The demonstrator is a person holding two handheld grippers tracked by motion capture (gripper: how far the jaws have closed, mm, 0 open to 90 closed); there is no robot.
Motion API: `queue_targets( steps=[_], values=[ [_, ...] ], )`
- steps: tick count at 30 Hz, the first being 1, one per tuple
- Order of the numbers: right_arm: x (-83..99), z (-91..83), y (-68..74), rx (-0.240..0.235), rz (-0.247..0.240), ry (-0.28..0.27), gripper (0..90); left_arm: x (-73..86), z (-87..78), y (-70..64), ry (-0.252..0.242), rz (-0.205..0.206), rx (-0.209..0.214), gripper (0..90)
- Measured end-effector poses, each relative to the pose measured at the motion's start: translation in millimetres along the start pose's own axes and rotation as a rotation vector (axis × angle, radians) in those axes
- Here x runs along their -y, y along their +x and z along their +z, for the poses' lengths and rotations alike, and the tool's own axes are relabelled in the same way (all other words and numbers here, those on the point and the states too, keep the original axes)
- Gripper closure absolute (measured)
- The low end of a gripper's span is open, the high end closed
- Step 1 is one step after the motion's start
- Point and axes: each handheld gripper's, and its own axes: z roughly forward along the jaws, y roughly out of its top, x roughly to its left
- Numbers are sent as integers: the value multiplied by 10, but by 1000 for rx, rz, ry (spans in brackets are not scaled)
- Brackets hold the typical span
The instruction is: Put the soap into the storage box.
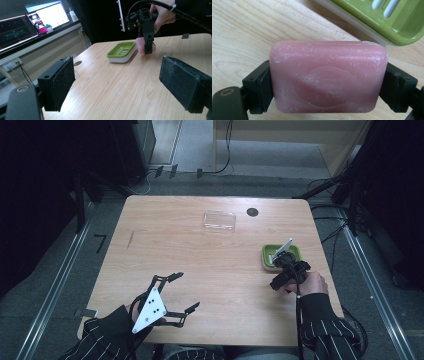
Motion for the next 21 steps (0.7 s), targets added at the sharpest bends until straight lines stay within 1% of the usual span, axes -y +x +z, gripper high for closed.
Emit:
queue_targets(
  steps=[3, 4, 6, 7, 8, 10, 14, 19, 21],
  values=[
    [-18, -6, -9, -2, 14, -5, 137, -1, -1, -1, 4, 3, 2, 136],
    [-27, -11, -11, 6, 11, 1, 137, -1, 0, -1, 2, 2, 3, 136],
    [-37, -20, -12, 1, 22, 0, 136, -1, 0, -1, 2, 2, 1, 136],
    [-45, -25, -20, 1, 19, -5, 137, 0, 0, -1, 2, 2, 1, 135],
    [-52, -29, -19, 4, 26, -6, 137, -1, -1, -1, 4, 2, 1, 136],
    [-63, -39, -33, 1, 27, -14, 137, -1, -1, -1, 6, 4, 2, 135],
    [-81, -60, -61, 0, 33, -13, 137, -1, -1, -1, 6, 3, 1, 136],
    [-103, -71, -117, -4, 54, -25, 137, -1, -2, -1, 6, 4, 1, 136],
    [-114, -80, -143, -6, 71, -28, 136, 0, -2, -1, 5, 3, 1, 136]
  ],
)
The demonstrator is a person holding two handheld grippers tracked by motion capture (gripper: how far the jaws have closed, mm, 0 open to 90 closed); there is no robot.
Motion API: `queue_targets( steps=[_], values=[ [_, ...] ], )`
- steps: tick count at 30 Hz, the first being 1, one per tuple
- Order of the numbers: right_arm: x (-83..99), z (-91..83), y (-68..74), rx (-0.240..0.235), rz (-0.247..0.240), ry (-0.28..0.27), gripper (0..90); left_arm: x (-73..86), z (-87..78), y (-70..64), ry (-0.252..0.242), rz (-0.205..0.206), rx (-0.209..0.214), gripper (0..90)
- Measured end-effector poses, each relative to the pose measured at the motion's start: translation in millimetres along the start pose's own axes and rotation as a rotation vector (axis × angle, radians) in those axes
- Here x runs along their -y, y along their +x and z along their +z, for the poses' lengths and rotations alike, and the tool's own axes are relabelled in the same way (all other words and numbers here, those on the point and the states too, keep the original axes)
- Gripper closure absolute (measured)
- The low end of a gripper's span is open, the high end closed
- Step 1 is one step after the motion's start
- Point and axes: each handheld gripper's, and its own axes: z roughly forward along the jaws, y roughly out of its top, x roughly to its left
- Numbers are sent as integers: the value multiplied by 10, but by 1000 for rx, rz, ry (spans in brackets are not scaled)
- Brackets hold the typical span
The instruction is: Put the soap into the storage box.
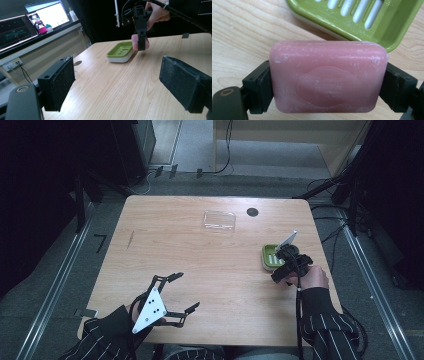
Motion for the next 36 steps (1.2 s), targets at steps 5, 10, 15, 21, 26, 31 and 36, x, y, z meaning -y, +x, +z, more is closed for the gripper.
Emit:
queue_targets(
  steps=[5, 10, 15, 21, 26, 31, 36],
  values=[
    [-31, -11, -58, -1, 22, -8, 137, -1, 0, 0, 2, 3, 2, 135],
    [-66, -9, -111, -5, 34, -13, 137, 0, 1, -1, 2, 3, 2, 135],
    [-102, -7, -141, -3, 46, -14, 137, 0, 0, -1, 2, 3, 2, 135],
    [-147, -23, -177, -8, 70, -20, 137, 0, -1, 1, 2, 3, 1, 135],
    [-196, -46, -191, -10, 88, -35, 137, 0, 0, 0, 1, 5, 3, 136],
    [-255, -33, -199, -15, 92, -38, 137, 1, 1, -3, 0, 2, 3, 136],
    [-305, -18, -218, -15, 108, -47, 137, 2, -1, -1, 1, 2, 2, 135]
  ],
)
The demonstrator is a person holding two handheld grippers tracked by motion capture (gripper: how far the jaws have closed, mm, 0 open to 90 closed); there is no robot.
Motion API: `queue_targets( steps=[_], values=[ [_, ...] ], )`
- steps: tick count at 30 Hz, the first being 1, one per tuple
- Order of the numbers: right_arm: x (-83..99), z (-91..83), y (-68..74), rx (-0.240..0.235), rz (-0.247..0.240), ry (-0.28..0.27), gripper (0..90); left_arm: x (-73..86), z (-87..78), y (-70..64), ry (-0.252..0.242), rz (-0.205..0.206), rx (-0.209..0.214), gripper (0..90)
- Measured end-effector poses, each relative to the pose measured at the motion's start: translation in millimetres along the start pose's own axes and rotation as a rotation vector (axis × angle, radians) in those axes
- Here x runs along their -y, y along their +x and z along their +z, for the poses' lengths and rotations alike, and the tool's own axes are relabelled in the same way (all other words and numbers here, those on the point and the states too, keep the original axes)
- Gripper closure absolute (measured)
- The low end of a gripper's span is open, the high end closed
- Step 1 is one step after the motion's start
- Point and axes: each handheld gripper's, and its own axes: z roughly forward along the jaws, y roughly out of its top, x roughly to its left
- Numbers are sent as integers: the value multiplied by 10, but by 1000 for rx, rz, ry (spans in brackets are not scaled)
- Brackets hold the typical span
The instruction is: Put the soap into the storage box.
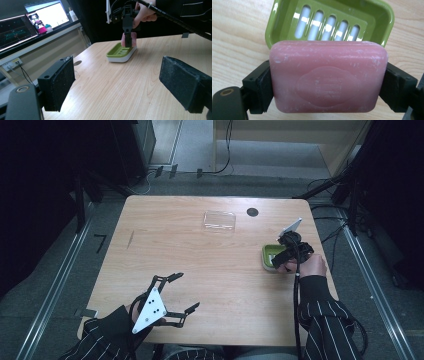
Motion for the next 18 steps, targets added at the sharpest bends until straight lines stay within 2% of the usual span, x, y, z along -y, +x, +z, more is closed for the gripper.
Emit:
queue_targets(
  steps=[13, 18],
  values=[
    [-145, 61, -36, -16, 49, -23, 137, 2, -4, 1, 0, -1, -2, 135],
    [-182, 90, -49, -14, 52, -23, 137, 4, -10, 5, 3, 1, -5, 136]
  ],
)
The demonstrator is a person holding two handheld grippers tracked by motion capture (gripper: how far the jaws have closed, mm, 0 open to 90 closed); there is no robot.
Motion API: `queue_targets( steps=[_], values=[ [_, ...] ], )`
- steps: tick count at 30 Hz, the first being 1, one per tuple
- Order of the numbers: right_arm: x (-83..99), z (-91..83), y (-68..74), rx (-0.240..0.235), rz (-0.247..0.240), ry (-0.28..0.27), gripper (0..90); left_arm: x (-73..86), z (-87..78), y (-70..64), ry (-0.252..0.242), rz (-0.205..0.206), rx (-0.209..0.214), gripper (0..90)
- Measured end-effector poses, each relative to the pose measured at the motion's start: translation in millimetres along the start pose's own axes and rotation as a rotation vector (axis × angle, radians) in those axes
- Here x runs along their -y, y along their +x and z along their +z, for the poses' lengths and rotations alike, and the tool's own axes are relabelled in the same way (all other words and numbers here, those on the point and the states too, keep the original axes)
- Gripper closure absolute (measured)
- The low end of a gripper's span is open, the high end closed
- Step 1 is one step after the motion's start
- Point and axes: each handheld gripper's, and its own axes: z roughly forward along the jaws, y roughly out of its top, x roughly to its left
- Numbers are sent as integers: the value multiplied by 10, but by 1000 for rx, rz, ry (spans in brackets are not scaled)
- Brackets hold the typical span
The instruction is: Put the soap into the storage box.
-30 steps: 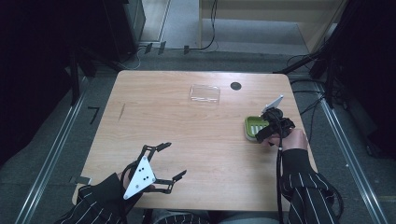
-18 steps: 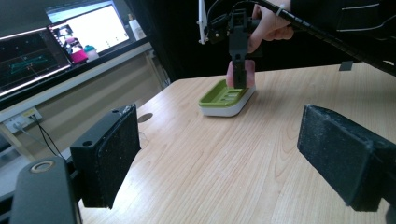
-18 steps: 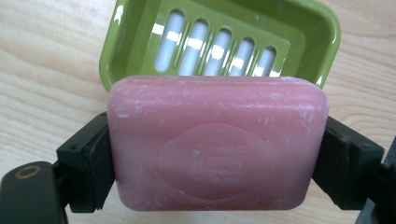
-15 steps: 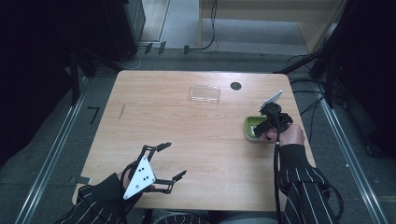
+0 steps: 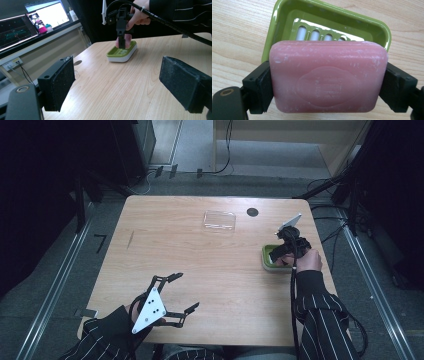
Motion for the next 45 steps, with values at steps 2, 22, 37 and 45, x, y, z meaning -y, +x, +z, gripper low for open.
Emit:
queue_targets(
  steps=[2, 22, 37, 45],
  values=[
    [-8, 10, -3, -2, 4, -3, 137, 2, -3, 1, -1, 0, 0, 135],
    [-98, 119, -82, -24, 77, -16, 136, 5, -38, -9, 1, -5, -12, 135],
    [-166, 245, -57, -27, 103, 9, 137, 8, -47, -6, 1, -6, -16, 135],
    [-169, 295, -44, -42, 128, 26, 136, 8, -50, -5, 1, -7, -17, 135]
  ],
)
